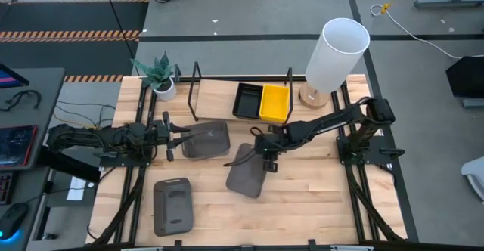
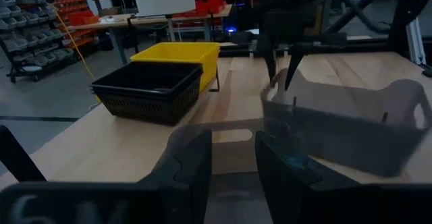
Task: Stack baskets on shelf by color
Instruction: Adjust the middle black bin
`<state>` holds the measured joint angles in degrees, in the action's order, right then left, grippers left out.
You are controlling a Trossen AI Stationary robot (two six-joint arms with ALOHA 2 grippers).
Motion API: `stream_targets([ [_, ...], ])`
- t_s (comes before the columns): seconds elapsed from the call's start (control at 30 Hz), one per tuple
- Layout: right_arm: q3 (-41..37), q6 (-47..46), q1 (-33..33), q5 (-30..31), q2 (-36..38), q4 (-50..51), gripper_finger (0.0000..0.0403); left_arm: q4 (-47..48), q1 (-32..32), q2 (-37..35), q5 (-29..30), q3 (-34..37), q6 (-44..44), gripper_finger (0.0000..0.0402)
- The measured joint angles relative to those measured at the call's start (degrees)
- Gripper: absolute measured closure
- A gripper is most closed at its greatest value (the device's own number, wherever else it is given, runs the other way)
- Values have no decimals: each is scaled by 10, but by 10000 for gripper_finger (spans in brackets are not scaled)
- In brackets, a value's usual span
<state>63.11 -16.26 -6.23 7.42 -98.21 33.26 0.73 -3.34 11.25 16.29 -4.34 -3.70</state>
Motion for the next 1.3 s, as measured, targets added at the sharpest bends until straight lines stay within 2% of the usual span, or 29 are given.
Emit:
stream_targets([
  [0.13, 0, -92, -23, -28, 6, 85, 300, 0, 0, 0, 0, 0, 0, 280],
  [0.27, 0, -161, -56, -72, 6, 122, 300, 0, 0, 0, 0, 0, 0, 280],
  [0.43, 0, -238, -107, -185, 6, 123, 300, -1, 0, 0, 0, 0, 0, 280],
  [0.5, 5, -255, -127, -207, 6, 130, 300, -1, 0, 0, 0, 0, 0, 280],
  [0.6, 24, -261, -150, -190, 7, 152, 300, -1, 0, 0, 0, 0, 0, 280],
  [0.8, 73, -250, -170, -90, 9, 204, 300, -1, 0, 0, 0, 0, 0, 280],
  [0.93, 100, -163, -165, -46, 9, 201, 300, -1, 0, 0, 0, 0, 0, 280],
  [1.1, 105, 69, -157, 27, 9, 95, 300, -1, 0, 0, 0, 0, 0, 280],
  [1.2, 105, 176, -158, 30, 8, 34, 300, -1, 0, 0, 0, 0, 0, 280],
  [1.3, 93, 222, -156, 21, 8, -35, 300, -1, 0, 0, 0, 0, 0, 280],
])
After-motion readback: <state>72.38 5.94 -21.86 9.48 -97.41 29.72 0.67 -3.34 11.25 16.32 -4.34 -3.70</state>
